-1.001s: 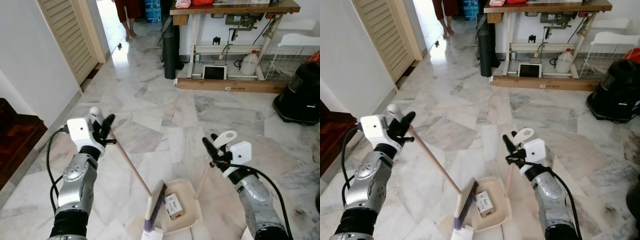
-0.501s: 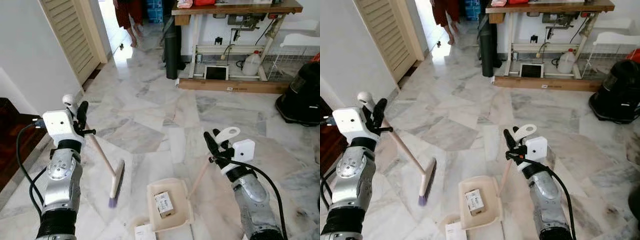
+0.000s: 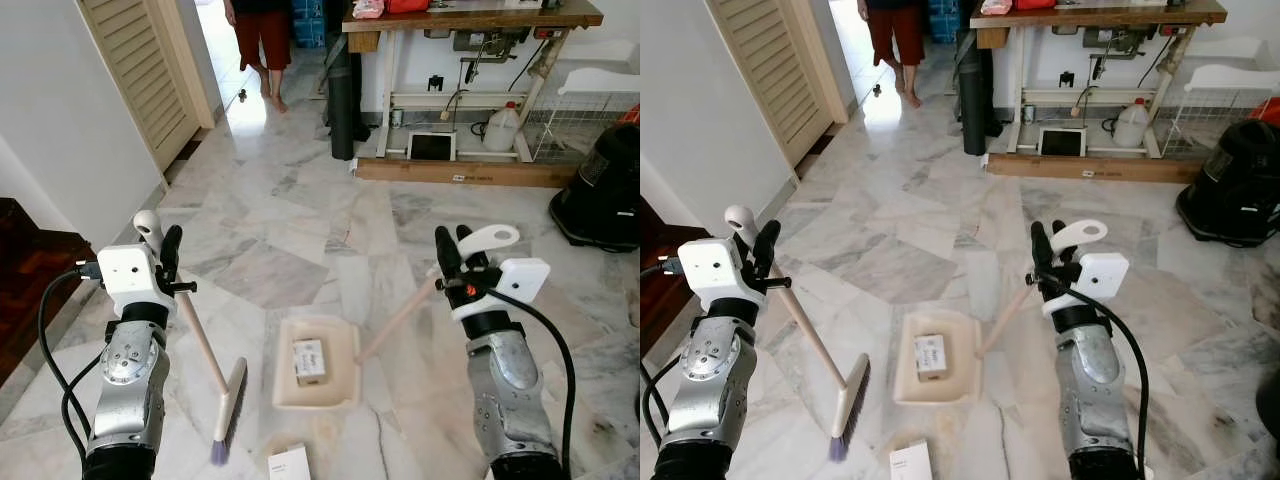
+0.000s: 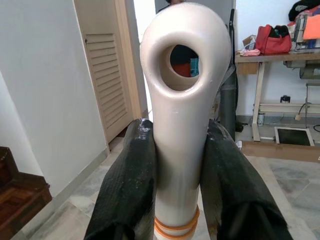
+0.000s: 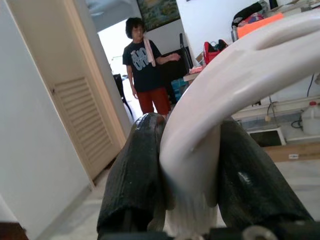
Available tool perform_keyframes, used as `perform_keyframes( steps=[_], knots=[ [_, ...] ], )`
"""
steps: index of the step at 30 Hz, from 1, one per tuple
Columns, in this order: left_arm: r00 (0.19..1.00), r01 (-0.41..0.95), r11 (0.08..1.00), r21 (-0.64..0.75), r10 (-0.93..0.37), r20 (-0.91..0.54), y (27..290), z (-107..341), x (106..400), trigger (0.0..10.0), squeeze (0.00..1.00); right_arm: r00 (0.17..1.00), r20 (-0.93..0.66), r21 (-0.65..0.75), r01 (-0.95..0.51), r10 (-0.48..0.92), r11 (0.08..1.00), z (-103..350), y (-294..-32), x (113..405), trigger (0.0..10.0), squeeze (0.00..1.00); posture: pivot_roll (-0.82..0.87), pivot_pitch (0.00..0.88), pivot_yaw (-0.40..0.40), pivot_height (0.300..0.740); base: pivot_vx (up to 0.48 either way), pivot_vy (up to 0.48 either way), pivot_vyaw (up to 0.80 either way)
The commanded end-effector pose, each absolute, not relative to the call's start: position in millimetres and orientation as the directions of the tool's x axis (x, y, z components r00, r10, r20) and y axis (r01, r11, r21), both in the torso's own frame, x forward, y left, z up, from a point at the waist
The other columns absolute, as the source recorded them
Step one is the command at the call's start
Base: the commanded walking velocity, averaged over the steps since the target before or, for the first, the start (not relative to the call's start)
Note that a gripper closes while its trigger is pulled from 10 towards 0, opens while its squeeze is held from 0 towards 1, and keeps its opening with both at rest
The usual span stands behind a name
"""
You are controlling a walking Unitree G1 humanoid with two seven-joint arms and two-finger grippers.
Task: Sweep floor
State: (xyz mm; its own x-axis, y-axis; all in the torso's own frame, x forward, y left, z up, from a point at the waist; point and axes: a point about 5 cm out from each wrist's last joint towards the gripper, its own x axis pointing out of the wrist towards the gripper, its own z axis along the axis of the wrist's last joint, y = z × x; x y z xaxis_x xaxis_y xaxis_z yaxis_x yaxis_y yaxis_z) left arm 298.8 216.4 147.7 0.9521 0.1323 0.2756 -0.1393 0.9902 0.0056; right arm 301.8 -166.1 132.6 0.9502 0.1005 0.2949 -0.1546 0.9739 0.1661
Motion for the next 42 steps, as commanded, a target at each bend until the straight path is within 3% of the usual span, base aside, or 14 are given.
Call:
perform_keyframes(
  steps=[1,12,22,30,42],
  knots=[
    [0.931,-0.146,0.989,0.030,0.127,0.343,218,163,301,10.0,0.00,0.933,0.358,0.286,-0.147,0.037,0.947,150,-160,304,10.0,0.00,-0.06,0.000,0.127,0.740,0.000,0.000,0.00],
    [0.933,-0.128,0.991,0.031,0.109,0.343,214,162,302,10.0,0.00,0.935,0.351,0.305,-0.157,0.043,0.939,151,-149,301,10.0,0.00,-0.07,0.000,0.124,0.740,0.000,0.000,0.00],
    [0.940,-0.160,0.961,0.226,0.079,0.331,216,156,298,10.0,0.00,0.939,0.336,0.262,-0.163,0.068,0.951,149,-151,301,10.0,0.00,-0.05,0.000,0.106,0.740,0.000,0.000,0.00],
    [0.935,-0.121,0.986,0.114,0.075,0.347,204,157,294,10.0,0.00,0.936,0.342,0.248,-0.176,0.084,0.953,155,-147,303,10.0,0.00,-0.04,0.000,0.096,0.740,0.000,0.000,0.00],
    [0.923,-0.147,0.985,0.088,0.104,0.369,194,159,297,10.0,0.00,0.919,0.383,0.191,-0.176,0.092,0.966,171,-150,309,10.0,0.00,-0.03,0.000,0.076,0.740,0.000,0.000,0.00]
  ],
)
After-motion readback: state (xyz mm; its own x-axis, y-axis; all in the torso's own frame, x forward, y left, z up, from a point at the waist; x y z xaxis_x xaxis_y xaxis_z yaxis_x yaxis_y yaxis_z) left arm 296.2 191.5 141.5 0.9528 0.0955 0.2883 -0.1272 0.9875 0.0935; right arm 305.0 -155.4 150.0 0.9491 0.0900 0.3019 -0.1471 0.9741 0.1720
